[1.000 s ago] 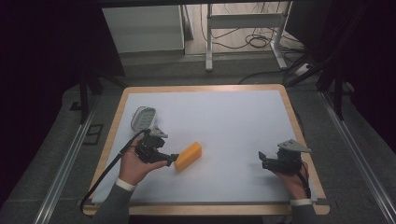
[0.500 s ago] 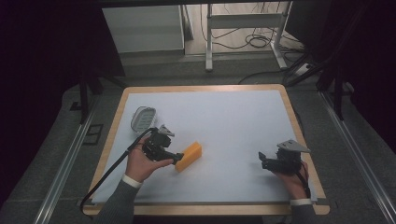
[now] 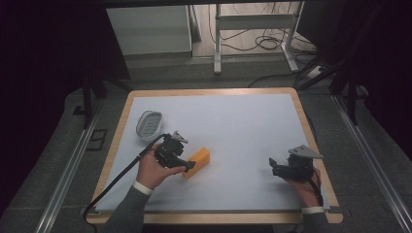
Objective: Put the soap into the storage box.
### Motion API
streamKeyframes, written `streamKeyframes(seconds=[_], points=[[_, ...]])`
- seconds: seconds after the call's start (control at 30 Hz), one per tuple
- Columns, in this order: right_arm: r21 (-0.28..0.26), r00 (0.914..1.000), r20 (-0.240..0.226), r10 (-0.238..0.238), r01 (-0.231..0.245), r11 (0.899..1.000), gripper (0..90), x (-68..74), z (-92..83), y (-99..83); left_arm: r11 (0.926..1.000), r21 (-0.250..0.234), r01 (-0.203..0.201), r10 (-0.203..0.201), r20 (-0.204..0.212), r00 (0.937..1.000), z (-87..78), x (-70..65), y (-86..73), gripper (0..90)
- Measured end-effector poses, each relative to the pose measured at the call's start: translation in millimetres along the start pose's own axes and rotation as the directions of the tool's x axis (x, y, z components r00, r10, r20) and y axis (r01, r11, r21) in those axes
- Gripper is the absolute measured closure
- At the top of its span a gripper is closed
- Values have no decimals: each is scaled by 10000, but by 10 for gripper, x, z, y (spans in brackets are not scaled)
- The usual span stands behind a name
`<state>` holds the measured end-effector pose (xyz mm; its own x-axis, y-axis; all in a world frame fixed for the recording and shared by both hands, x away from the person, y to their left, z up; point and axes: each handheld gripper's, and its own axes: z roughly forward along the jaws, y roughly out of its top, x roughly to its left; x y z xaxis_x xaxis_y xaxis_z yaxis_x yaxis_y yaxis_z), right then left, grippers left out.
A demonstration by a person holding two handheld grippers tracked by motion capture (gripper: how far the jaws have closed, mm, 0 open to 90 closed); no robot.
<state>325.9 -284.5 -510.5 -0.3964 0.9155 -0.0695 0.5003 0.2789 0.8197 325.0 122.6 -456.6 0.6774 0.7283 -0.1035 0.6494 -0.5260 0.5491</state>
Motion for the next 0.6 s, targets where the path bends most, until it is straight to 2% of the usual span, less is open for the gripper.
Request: streamKeyframes(seconds=[0.4,0.47,0.6], points=[[20,10000,-17,-9,9,10000,74,-7,9,-6,9997,231,114,-118,203,9997,146,33,44,307],[31,10000,-14,-6,6,10000,74,-5,14,-7,9990,450,-2,-4,127,9999,169,20,61,305],[77,10000,9,-53,53,10000,74,-2,22,-11,9984,548,-107,100,127,9999,205,-9,110,304]])
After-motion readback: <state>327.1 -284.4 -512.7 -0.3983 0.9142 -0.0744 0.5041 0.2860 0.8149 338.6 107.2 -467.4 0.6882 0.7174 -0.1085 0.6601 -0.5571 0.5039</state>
